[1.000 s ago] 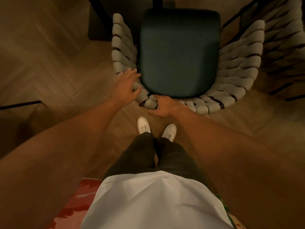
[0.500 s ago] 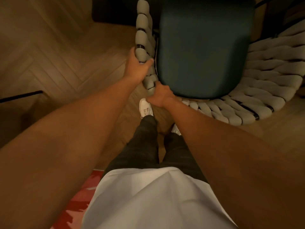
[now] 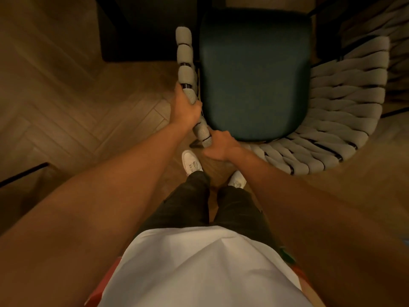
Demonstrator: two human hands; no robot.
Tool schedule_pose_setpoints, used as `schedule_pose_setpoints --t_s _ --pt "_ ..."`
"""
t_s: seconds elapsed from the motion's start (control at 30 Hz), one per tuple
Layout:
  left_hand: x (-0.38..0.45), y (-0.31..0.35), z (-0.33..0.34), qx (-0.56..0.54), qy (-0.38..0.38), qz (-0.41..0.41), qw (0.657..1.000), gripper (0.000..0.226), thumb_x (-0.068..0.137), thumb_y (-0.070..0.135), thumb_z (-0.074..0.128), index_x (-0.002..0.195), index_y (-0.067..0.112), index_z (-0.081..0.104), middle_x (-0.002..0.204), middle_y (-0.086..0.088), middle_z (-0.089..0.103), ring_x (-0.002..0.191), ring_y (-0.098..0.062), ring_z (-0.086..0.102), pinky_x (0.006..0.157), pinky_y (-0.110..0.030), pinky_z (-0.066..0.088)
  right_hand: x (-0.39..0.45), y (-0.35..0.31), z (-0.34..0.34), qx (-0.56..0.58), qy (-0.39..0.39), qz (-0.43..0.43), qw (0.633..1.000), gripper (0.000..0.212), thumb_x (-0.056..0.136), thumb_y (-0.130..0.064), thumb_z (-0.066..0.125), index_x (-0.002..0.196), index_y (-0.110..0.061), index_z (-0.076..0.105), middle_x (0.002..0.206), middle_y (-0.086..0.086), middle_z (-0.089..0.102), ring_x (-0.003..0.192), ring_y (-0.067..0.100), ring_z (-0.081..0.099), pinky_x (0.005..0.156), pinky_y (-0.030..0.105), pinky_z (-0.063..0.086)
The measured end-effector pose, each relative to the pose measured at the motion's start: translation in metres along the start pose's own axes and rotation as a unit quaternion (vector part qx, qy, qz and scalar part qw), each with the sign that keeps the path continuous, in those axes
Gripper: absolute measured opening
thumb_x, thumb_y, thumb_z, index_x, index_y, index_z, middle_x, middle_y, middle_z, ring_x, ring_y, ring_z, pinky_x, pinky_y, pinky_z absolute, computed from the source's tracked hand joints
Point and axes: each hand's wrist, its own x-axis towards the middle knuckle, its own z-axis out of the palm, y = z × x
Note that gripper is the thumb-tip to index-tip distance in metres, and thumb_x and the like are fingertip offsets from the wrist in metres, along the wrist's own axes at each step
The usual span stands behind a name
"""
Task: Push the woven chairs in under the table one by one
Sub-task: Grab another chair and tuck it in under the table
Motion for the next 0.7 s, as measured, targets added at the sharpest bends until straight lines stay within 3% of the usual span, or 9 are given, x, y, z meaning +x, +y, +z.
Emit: schedule_pose_setpoints --t_s 0.23,0.33,0.47,0.63,0.7 --pt "0.066 0.037 -0.008 0.038 0.002 -0.004 0.999 0.063 0.089 0.012 0.064 0.146 0.018 0.041 0.133 -0.007 0.059 0.120 -0.024 0.058 0.102 -0.037 0.049 0.037 -0.031 -0.041 0.042 0.025 -0.002 0.999 0.051 0.082 -0.025 0.066 0.131 -0.014 0.056 0.119 0.010 0.065 0.103 0.027 0.062 0.084 0.035 0.053" --pt "0.095 0.042 -0.016 0.060 -0.015 0.002 0.998 0.060 0.089 0.012 0.062 0.145 0.018 0.042 0.131 -0.007 0.059 0.117 -0.023 0.059 0.096 -0.031 0.048 0.057 -0.047 -0.050 0.048 0.034 -0.003 0.998 0.053 0.085 -0.026 0.068 0.133 -0.011 0.054 0.126 0.010 0.061 0.110 0.029 0.060 0.089 0.036 0.053" --pt "0.115 0.040 -0.025 0.084 -0.014 0.017 0.996 0.064 0.088 0.016 0.063 0.147 0.019 0.039 0.132 -0.007 0.059 0.118 -0.024 0.059 0.099 -0.035 0.049 0.074 -0.060 -0.050 0.060 0.056 -0.005 0.997 0.058 0.087 -0.030 0.069 0.138 -0.010 0.050 0.133 0.013 0.056 0.116 0.032 0.058 0.092 0.038 0.052" --pt "0.106 0.033 -0.031 0.093 -0.005 0.040 0.995 0.079 0.092 0.023 0.065 0.158 0.016 0.021 0.146 -0.009 0.050 0.131 -0.025 0.050 0.109 -0.041 0.044 0.068 -0.058 -0.041 0.055 0.064 -0.023 0.996 0.064 0.089 -0.031 0.067 0.144 -0.011 0.042 0.133 0.014 0.056 0.117 0.033 0.057 0.081 0.031 0.043" --pt "0.096 0.031 -0.030 0.103 -0.002 0.045 0.994 0.080 0.097 0.019 0.061 0.160 0.013 0.011 0.155 -0.011 0.037 0.140 -0.025 0.039 0.116 -0.033 0.032 0.062 -0.057 -0.036 0.063 0.064 -0.036 0.995 0.065 0.091 -0.033 0.066 0.147 -0.012 0.039 0.134 0.015 0.056 0.118 0.033 0.057 0.081 0.031 0.042"
